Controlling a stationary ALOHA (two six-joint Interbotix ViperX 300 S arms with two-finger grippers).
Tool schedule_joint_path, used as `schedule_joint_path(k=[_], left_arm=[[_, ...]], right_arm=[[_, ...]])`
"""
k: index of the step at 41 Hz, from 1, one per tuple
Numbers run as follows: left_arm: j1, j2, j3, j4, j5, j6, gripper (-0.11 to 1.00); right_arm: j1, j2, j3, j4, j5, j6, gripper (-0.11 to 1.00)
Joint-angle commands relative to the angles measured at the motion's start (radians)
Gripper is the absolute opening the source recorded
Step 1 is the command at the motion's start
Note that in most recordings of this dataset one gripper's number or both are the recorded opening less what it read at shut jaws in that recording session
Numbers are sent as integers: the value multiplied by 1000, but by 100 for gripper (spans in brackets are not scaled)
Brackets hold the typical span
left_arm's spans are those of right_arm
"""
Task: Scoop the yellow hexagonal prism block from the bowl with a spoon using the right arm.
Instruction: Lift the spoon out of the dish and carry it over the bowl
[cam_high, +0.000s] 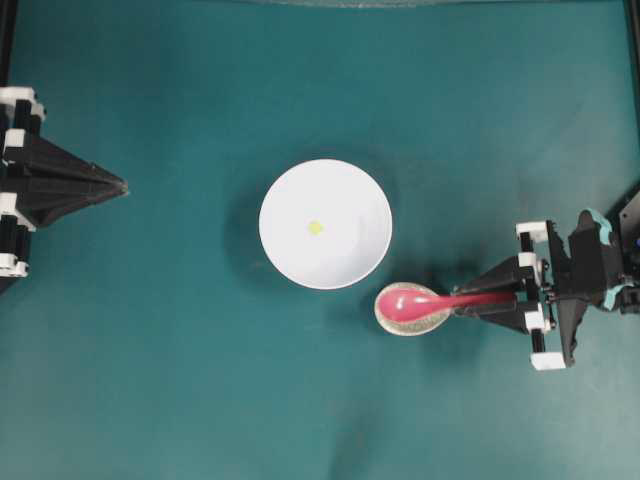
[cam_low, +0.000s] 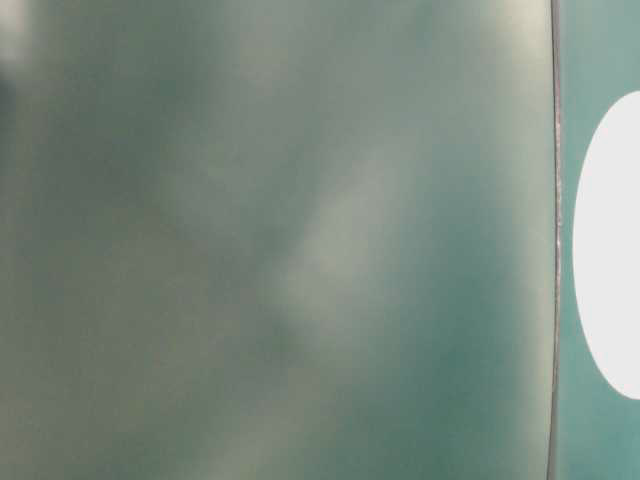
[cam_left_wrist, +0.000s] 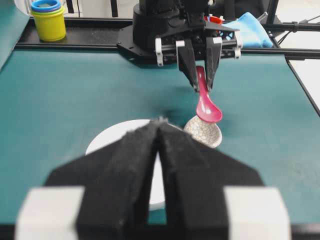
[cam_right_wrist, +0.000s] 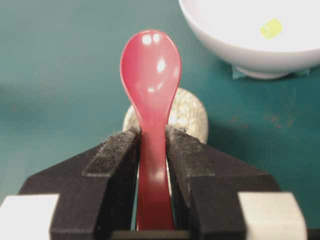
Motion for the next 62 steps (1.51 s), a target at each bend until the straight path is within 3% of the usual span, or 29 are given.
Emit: schedule_joint_path(k=[1,16,31,43,62], left_arm=[[2,8,-25,2,3,-2,5],[2,2,-26,3,8,-3,5],[2,-5,-28,3,48,5,5],[2,-5,-28,3,48,6,5],[2,-5,-28,3,98,5,5]], right_arm=[[-28,-74,-17,-2,60,-25,25],[-161,-272,-57,-2,316,-98,25],[-319,-377,-143,-3,591,-155,25],[-431,-387,-242,-6,810,-190,25],[-572,-377,-407,-11,1143,-190,25]])
